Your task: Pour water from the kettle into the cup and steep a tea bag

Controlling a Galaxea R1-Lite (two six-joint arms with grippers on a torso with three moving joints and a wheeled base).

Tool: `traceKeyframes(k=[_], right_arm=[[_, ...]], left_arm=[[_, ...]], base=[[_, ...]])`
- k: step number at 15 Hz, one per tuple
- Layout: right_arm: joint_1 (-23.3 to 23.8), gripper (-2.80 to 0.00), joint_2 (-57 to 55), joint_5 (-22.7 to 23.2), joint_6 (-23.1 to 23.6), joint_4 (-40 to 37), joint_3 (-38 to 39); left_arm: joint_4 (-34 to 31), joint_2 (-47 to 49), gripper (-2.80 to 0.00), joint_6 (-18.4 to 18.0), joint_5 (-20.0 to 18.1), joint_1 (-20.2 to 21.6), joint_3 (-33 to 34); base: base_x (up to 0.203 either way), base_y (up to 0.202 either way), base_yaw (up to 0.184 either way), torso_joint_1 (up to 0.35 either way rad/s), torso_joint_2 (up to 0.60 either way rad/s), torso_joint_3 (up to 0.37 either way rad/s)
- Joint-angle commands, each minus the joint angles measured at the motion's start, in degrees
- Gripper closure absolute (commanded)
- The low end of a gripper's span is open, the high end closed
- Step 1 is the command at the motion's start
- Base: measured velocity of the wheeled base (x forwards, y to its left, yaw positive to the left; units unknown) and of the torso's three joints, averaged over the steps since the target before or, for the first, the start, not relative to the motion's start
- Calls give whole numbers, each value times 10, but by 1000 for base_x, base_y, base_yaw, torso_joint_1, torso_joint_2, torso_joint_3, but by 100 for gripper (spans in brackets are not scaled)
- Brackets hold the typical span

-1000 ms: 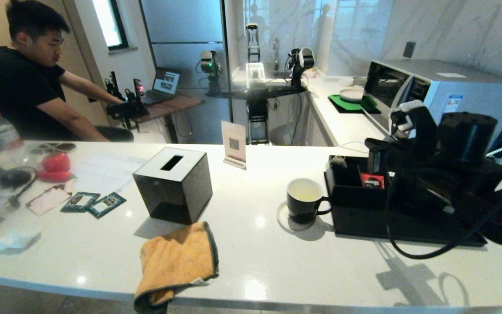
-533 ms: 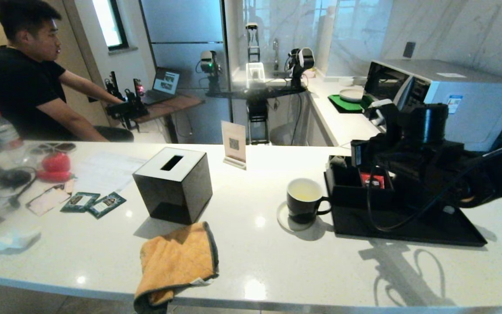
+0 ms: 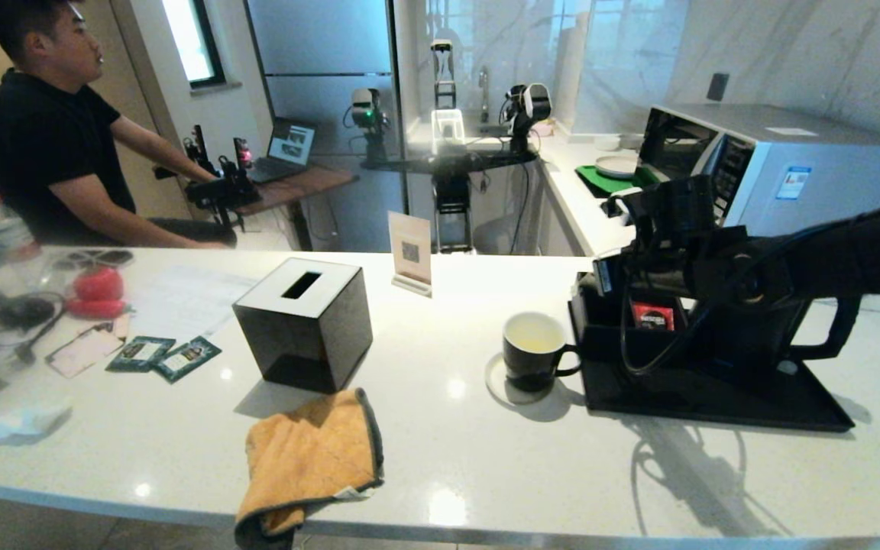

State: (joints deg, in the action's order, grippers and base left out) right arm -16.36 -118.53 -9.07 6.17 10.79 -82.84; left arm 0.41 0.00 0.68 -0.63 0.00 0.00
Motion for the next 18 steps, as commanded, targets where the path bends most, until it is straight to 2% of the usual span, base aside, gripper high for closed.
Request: traceKeyframes(k=[1, 5, 11, 12, 18], right_arm=[[0, 0, -25, -1, -6, -50, -59], [0, 0, -52, -24, -44, -161, -148], [1, 0, -85, -50, -89, -244, -224], [0, -280, -91, -50, -96, -260, -239], [0, -280, -116, -52, -124, -290, -279]], left_arm=[[0, 1, 0, 0, 0, 0, 0], [0, 1, 0, 0, 0, 0, 0], [0, 1, 0, 0, 0, 0, 0], [0, 1, 0, 0, 0, 0, 0], [0, 1, 0, 0, 0, 0, 0]], base=[[0, 0, 0, 0, 0, 0], [0, 0, 0, 0, 0, 0], [0, 0, 0, 0, 0, 0], [0, 0, 0, 0, 0, 0], [0, 0, 0, 0, 0, 0]])
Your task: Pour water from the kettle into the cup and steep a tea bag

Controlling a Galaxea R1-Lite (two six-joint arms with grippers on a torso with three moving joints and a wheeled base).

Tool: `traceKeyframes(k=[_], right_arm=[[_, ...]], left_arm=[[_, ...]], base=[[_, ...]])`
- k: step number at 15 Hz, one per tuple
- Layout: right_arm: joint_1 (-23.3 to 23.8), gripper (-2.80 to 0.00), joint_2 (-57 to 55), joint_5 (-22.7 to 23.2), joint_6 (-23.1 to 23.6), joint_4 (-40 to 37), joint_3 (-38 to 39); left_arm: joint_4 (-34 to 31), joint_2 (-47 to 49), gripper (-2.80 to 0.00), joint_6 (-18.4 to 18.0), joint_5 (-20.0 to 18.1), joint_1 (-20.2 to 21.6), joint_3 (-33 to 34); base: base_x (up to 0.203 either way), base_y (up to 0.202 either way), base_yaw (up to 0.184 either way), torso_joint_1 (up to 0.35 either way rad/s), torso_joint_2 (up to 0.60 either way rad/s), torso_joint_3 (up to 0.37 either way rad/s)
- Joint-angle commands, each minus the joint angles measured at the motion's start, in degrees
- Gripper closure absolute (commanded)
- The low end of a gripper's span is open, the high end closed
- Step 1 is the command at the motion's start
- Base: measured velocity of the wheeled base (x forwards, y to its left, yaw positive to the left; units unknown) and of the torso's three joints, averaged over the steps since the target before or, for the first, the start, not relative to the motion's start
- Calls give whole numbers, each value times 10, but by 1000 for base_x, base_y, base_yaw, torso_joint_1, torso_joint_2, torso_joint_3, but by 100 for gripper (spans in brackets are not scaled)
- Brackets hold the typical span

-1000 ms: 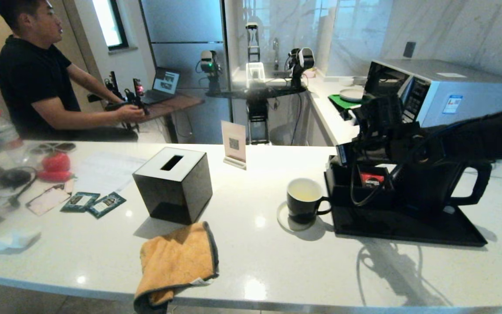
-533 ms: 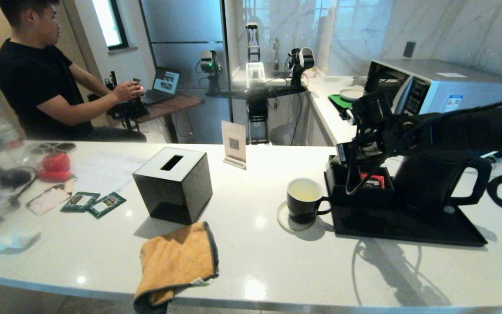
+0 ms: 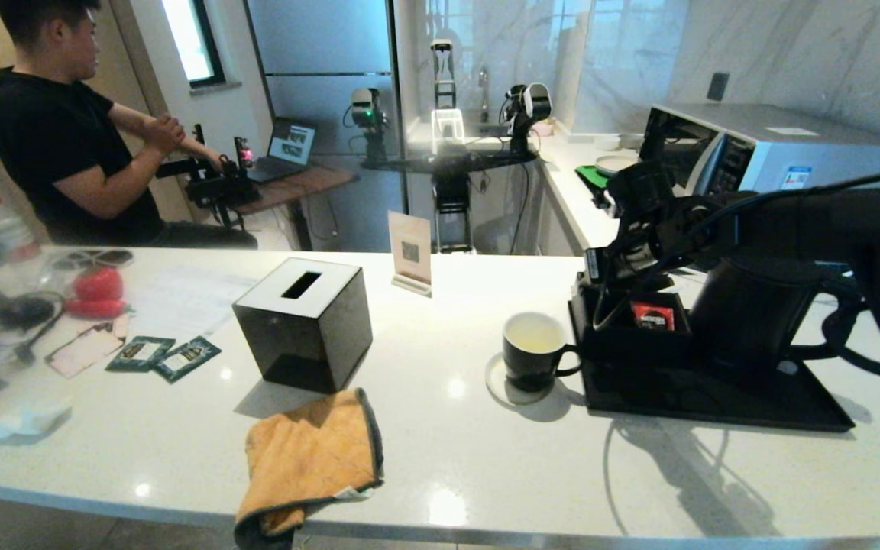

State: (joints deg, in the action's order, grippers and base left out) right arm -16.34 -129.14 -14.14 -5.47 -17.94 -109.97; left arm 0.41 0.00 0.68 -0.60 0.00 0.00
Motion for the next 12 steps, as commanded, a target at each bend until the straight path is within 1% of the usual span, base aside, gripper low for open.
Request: traceKeyframes(k=[1, 3, 6, 9, 12], right_arm=[[-1, -280, -13, -12, -16, -7, -13], [-4, -280, -20, -41, -28, -13, -15], [-4, -280, -20, -43, -54, -19, -15], [-9, -280, -19, -43, -99, -20, -16], [-14, -280, -20, -44, -104, -10, -16]], left_arm=[[0, 1, 0, 0, 0, 0, 0], [0, 1, 0, 0, 0, 0, 0], [0, 1, 0, 0, 0, 0, 0], [0, 1, 0, 0, 0, 0, 0], [0, 1, 0, 0, 0, 0, 0]], base=[[0, 0, 0, 0, 0, 0], [0, 0, 0, 0, 0, 0], [0, 0, 0, 0, 0, 0], [0, 0, 0, 0, 0, 0], [0, 0, 0, 0, 0, 0]])
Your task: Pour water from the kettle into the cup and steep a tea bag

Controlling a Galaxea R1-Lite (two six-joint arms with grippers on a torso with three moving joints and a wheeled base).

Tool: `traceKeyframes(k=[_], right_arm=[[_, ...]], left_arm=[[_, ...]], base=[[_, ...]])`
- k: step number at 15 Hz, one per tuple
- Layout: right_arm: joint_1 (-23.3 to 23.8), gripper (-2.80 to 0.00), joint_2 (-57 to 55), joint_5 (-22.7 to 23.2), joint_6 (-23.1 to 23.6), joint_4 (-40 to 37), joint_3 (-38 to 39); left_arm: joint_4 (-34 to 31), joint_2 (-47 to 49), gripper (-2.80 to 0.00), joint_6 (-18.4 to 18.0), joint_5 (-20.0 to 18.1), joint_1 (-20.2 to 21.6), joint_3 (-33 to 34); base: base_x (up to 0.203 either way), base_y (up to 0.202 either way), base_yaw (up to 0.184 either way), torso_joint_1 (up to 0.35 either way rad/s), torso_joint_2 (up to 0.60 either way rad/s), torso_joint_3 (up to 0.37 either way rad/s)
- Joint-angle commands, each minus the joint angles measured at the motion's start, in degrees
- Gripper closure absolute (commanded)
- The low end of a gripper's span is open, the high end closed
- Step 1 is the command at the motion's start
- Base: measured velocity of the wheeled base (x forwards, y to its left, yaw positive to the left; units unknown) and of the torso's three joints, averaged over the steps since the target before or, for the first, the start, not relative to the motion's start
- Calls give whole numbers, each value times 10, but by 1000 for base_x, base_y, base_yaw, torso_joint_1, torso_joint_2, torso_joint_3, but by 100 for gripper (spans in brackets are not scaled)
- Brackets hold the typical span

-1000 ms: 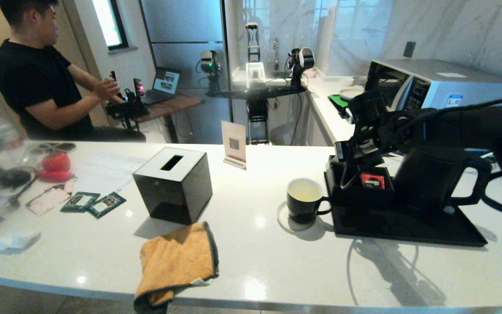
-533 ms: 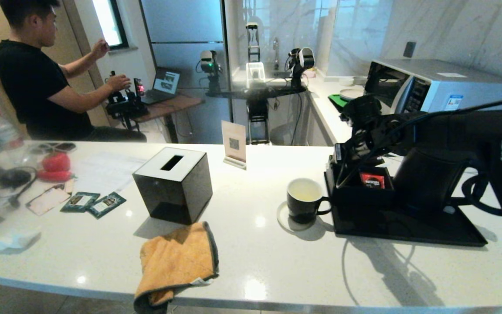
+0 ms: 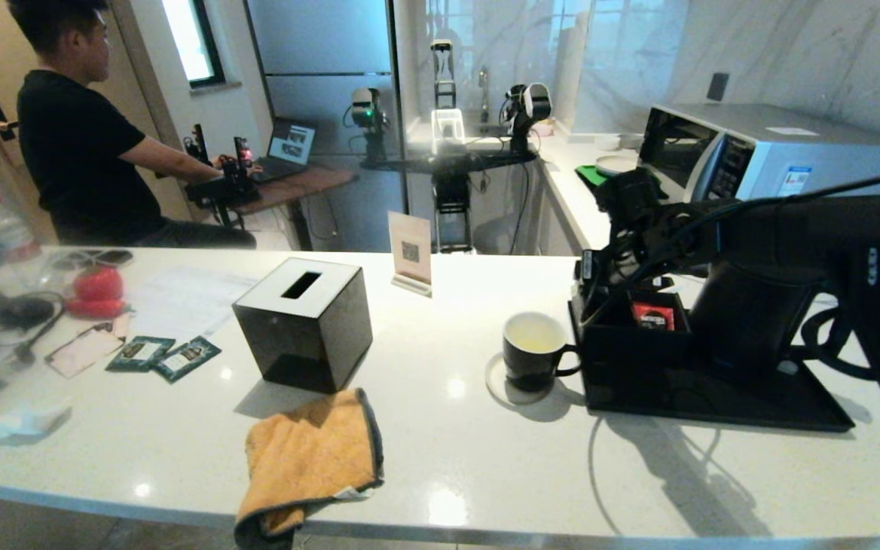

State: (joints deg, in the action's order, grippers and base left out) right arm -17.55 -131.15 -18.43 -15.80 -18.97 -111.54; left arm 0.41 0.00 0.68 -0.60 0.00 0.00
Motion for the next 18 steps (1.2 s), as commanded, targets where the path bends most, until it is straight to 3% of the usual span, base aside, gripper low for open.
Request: traceKeyframes(k=[1, 18], right_arm=[[-4, -280, -2, -2, 0, 2, 0], [-6, -280, -40, -52, 5, 65, 0]], left_arm=[[0, 1, 0, 0, 0, 0, 0], [0, 1, 0, 0, 0, 0, 0]], base=[[0, 0, 0, 0, 0, 0], [0, 0, 0, 0, 0, 0]])
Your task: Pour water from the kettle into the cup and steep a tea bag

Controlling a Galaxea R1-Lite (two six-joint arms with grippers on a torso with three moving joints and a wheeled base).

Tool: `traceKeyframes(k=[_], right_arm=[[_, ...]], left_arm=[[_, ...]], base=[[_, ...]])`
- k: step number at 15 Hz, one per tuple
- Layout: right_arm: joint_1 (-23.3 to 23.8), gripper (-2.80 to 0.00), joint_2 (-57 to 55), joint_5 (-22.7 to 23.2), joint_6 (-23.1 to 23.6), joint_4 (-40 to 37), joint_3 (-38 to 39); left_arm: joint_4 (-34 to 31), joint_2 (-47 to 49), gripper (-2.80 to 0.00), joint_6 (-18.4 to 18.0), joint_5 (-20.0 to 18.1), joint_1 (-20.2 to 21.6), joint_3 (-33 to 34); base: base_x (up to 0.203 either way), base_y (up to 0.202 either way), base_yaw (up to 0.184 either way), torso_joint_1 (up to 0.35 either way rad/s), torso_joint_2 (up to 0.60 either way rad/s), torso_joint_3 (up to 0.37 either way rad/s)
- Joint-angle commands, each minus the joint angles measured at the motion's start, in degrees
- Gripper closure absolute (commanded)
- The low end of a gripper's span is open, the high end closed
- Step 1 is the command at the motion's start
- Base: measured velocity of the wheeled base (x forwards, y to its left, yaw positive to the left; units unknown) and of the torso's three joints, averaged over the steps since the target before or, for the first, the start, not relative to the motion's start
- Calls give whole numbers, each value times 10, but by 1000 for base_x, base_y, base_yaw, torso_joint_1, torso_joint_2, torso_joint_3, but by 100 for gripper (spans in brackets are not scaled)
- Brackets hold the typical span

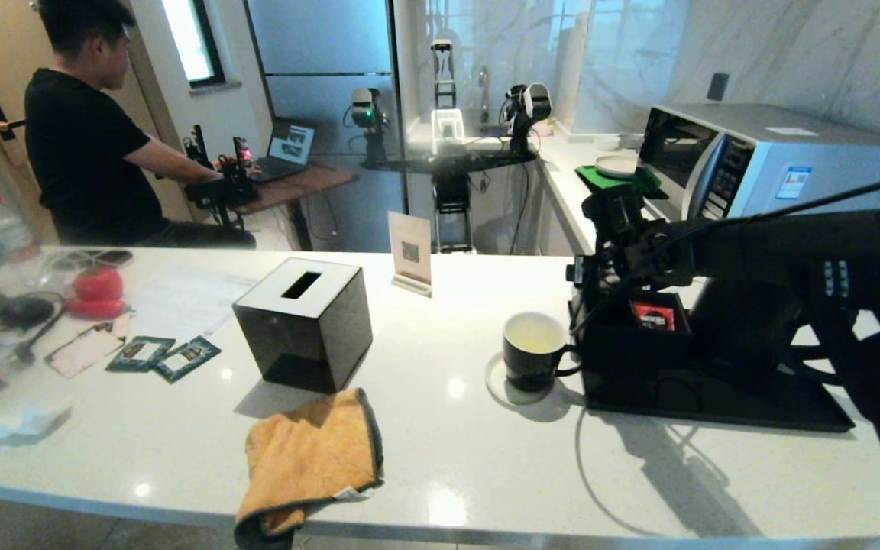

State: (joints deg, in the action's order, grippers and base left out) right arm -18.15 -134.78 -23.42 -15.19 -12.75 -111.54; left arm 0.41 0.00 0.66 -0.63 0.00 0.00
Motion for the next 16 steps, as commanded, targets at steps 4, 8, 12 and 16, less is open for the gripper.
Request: traceKeyframes(k=[4, 8, 12, 16], right_arm=[[0, -280, -9, -3, -1, 7, 0], [0, -280, -10, -3, -1, 8, 0], [0, 0, -10, -3, -1, 8, 0], [0, 0, -9, -2, -1, 8, 0]], left_arm=[[0, 1, 0, 0, 0, 0, 0], [0, 1, 0, 0, 0, 0, 0], [0, 1, 0, 0, 0, 0, 0], [0, 1, 0, 0, 0, 0, 0]], base=[[0, 0, 0, 0, 0, 0], [0, 0, 0, 0, 0, 0], [0, 0, 0, 0, 0, 0], [0, 0, 0, 0, 0, 0]])
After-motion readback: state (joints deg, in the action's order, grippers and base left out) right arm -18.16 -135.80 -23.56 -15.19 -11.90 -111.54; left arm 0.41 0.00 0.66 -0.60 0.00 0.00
